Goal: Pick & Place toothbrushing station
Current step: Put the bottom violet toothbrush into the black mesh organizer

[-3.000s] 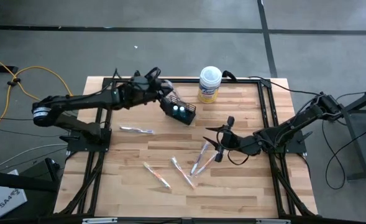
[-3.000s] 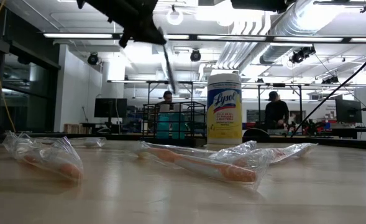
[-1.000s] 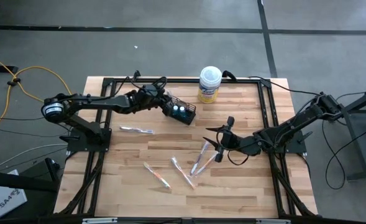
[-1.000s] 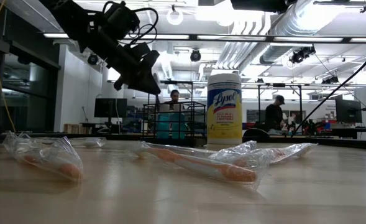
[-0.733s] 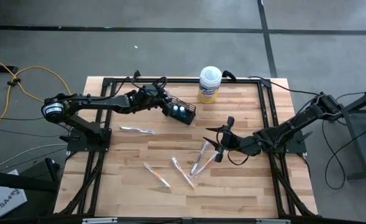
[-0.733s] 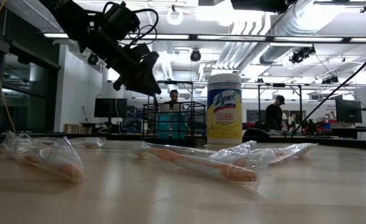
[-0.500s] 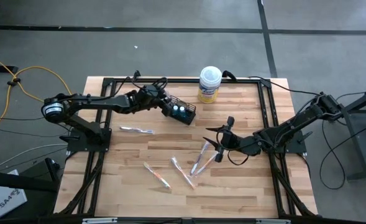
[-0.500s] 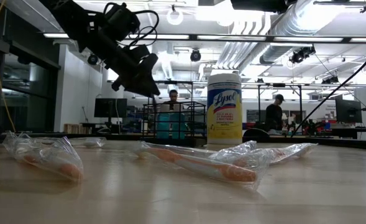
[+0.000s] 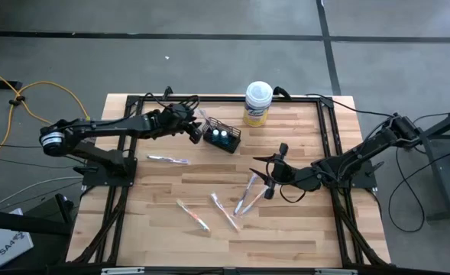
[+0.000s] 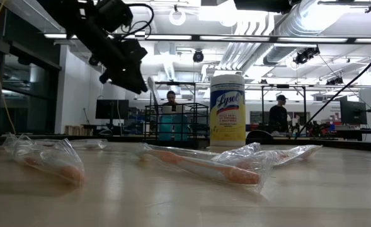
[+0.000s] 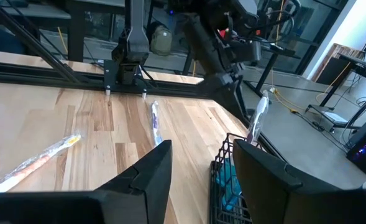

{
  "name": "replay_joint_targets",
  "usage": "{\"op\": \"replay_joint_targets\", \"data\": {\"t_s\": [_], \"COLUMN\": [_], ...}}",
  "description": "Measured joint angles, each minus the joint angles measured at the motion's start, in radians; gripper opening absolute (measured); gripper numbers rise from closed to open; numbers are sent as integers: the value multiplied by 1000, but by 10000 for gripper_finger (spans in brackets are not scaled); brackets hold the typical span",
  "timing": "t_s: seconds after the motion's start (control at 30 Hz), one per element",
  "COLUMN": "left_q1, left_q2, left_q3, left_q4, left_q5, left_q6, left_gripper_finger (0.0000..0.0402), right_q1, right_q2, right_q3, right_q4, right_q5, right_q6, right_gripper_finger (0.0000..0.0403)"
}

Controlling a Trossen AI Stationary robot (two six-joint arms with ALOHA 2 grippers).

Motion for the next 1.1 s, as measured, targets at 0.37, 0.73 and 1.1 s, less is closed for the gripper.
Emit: {"op": "replay_joint_targets", "data": {"t_s": [0.37, 0.73, 1.1], "left_q1": [-49, -150, -209], "left_q2": [-93, -99, -99], "left_q3": [0, 0, 0], "left_q4": [-173, -167, -141], "left_q5": [11, 12, 11], "left_q6": [-26, -19, -20], "left_gripper_finger": [145, 145, 145], "right_q1": [0, -53, -184], "right_q2": [0, 0, 0], "right_q3": [0, 0, 1], "right_q4": [-42, -126, -345], "right_q5": [-29, -319, -652], "right_q6": [65, 147, 180], "right_gripper_finger": [162, 162, 162]}}
